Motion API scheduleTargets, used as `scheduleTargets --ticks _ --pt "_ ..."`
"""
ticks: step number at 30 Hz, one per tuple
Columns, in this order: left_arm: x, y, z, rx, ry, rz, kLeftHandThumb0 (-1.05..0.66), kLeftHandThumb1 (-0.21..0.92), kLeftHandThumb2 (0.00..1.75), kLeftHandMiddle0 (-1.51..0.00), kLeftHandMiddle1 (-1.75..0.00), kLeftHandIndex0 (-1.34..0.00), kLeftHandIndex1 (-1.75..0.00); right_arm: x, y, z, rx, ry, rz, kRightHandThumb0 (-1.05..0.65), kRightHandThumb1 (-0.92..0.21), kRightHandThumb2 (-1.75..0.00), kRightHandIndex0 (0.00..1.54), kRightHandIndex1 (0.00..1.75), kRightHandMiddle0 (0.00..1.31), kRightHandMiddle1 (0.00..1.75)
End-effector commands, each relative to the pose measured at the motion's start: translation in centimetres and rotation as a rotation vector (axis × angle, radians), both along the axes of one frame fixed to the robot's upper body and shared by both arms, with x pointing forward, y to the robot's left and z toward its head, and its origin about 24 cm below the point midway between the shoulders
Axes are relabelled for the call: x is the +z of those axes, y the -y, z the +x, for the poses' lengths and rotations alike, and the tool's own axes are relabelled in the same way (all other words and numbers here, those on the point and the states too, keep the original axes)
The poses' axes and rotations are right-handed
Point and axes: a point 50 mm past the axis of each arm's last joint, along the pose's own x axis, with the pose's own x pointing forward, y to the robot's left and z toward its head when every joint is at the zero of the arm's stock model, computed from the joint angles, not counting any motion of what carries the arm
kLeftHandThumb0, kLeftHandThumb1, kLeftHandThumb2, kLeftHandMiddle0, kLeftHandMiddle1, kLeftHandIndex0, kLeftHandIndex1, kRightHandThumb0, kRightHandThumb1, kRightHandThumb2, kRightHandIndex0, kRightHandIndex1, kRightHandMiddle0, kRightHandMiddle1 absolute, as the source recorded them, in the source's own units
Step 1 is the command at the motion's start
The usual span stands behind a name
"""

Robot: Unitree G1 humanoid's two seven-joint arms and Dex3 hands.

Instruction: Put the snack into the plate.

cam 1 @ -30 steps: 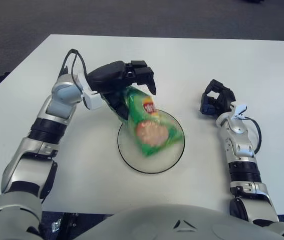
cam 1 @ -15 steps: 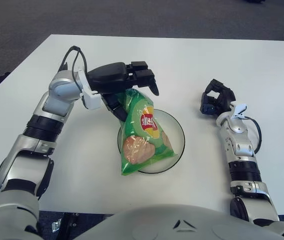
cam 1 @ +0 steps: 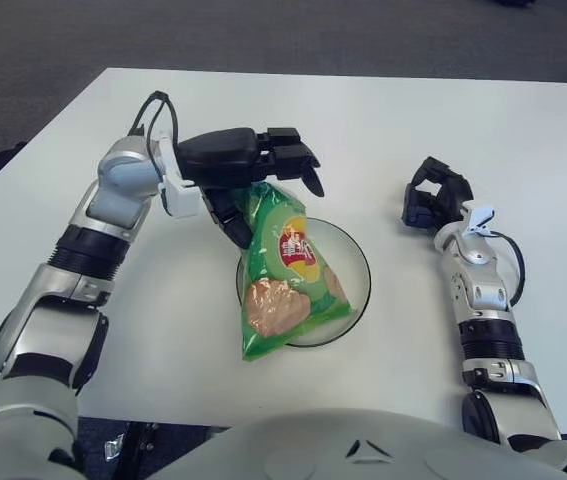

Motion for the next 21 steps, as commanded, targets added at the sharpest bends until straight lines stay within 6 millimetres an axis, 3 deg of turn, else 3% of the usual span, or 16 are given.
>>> scheduleTargets --ticks 1,11,17,21 --pt "0.47 0.14 0.04 -0.031 0.038 0.021 -0.89 0.66 0.66 -0.04 -0.7 0.0 -0.99 -3.73 0.51 -1.35 -0.022 -0.196 -0.023 -0.52 -0.23 -1.42 1.3 1.75 0.69 1.75" --pt "0.61 0.09 0.02 -0.048 0.036 0.066 -0.95 0.74 0.56 0.0 -0.59 0.0 -0.83 -3.95 0.58 -1.07 -0.019 -0.198 -0.039 -0.52 -0.23 -1.42 1.31 1.75 0.68 1.75" --pt "0.55 0.46 -0.53 -0.02 0.158 0.032 -0.95 0.88 0.47 -0.01 -0.59 0.0 -0.76 -4.05 0.7 -1.02 -0.01 -0.198 -0.047 -0.52 -0.23 -1.42 1.31 1.75 0.69 1.75" --pt "-0.17 0.95 -0.52 -0.009 0.199 0.021 -0.94 0.91 0.51 -0.02 -0.59 0.0 -0.75 -4.05 0.76 -1.02 -0.008 -0.195 -0.05 -0.52 -0.23 -1.42 1.31 1.75 0.69 1.75"
